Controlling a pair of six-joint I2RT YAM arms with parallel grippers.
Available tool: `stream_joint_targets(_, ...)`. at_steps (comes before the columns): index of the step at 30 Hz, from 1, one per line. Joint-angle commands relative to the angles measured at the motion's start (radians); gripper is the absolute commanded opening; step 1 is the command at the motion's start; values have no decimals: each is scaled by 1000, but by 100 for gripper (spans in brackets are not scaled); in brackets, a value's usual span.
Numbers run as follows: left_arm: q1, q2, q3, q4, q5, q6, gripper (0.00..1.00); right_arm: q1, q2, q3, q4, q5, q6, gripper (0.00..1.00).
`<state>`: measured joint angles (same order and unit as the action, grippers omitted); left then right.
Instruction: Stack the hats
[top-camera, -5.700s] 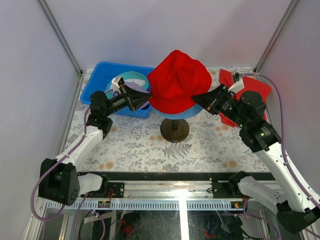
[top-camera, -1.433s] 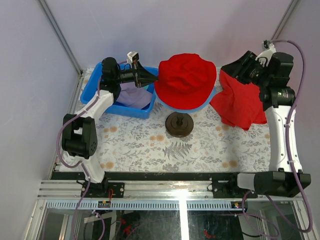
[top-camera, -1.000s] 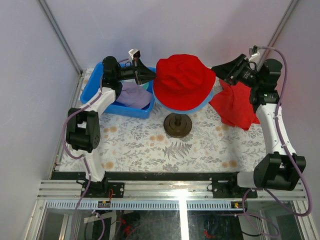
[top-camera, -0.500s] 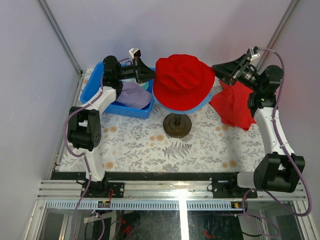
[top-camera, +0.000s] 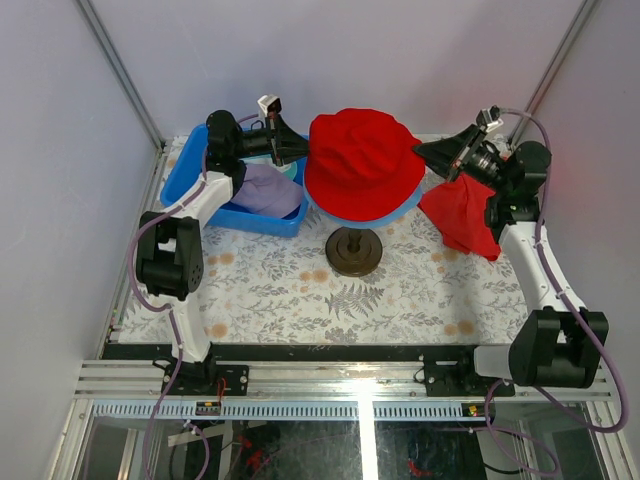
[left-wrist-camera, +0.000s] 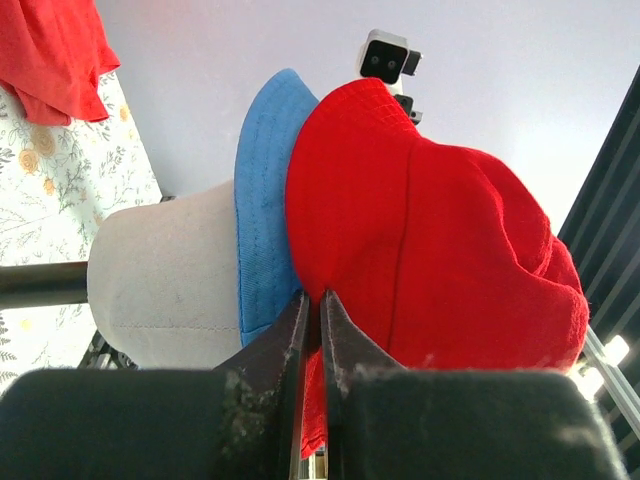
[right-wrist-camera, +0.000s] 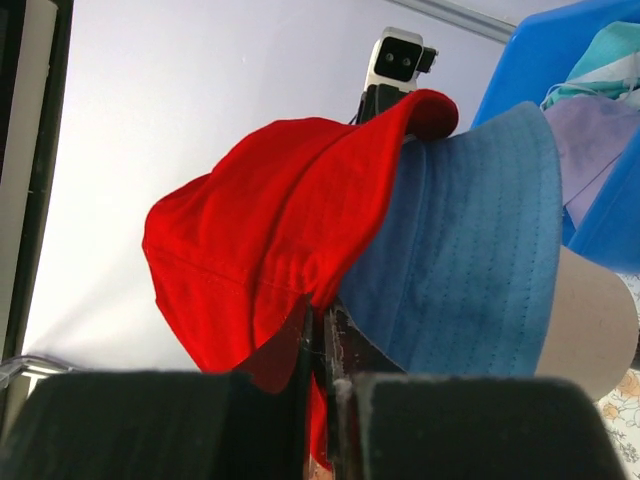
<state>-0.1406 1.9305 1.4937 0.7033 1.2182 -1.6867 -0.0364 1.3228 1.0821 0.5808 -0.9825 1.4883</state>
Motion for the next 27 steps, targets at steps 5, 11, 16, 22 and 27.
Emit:
stream_joint_targets(5, 16, -2, -24, 50, -30, 9, 1, 21, -114, -150, -124, 5, -153, 0)
stream_joint_targets(11, 28, -9, -52, 59, -37, 8, 0, 21, -166, -203, -347, 24, -357, 0)
stream_joint_targets(16, 31, -11, -55, 60, -36, 5, 0, 21, -196, -256, -457, 56, -486, 0)
stream_joint_targets(22, 35, -10, -55, 52, -36, 10, 0, 23, -196, -312, -546, 88, -615, 0)
stream_joint_targets(27, 37, -9, -69, 43, -38, 21, 0, 37, -208, -358, -580, 115, -661, 0)
